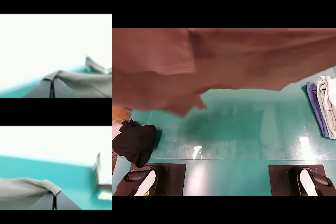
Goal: Fold the shirts.
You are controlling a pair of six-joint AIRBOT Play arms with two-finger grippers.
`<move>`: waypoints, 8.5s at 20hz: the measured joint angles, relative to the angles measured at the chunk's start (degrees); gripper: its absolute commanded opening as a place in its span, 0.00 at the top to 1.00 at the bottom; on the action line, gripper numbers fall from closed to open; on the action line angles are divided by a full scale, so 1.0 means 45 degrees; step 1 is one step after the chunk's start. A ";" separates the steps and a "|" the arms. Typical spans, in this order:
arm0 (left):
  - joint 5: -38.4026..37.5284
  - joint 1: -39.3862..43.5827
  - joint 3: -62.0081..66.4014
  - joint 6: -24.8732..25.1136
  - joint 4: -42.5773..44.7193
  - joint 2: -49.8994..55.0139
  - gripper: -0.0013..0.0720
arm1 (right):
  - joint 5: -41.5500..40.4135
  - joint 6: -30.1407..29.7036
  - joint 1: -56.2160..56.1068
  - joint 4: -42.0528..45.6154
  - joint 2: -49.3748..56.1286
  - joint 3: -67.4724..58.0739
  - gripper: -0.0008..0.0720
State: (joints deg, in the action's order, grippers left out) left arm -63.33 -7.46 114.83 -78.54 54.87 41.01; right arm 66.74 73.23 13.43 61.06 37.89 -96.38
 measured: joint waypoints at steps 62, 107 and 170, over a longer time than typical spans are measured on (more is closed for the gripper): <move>-0.1904 -0.0797 -1.5960 -0.0704 0.2943 0.4124 0.32 | 0.0695 0.1642 -0.2341 0.2341 0.8024 0.6392 0.43; -0.1511 0.1530 -1.9603 -0.0840 0.0631 0.0665 0.96 | 0.2623 -0.1083 0.1214 -0.0748 0.5348 1.3571 0.97; 0.2263 0.6567 -0.7456 -0.1268 0.1229 1.0928 0.96 | 0.3560 -0.1379 -0.2016 -0.3876 1.1084 0.4872 0.97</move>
State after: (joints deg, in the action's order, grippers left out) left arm -53.15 22.09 81.28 -84.25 60.40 90.19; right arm 82.76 67.02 4.36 43.62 87.77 -74.46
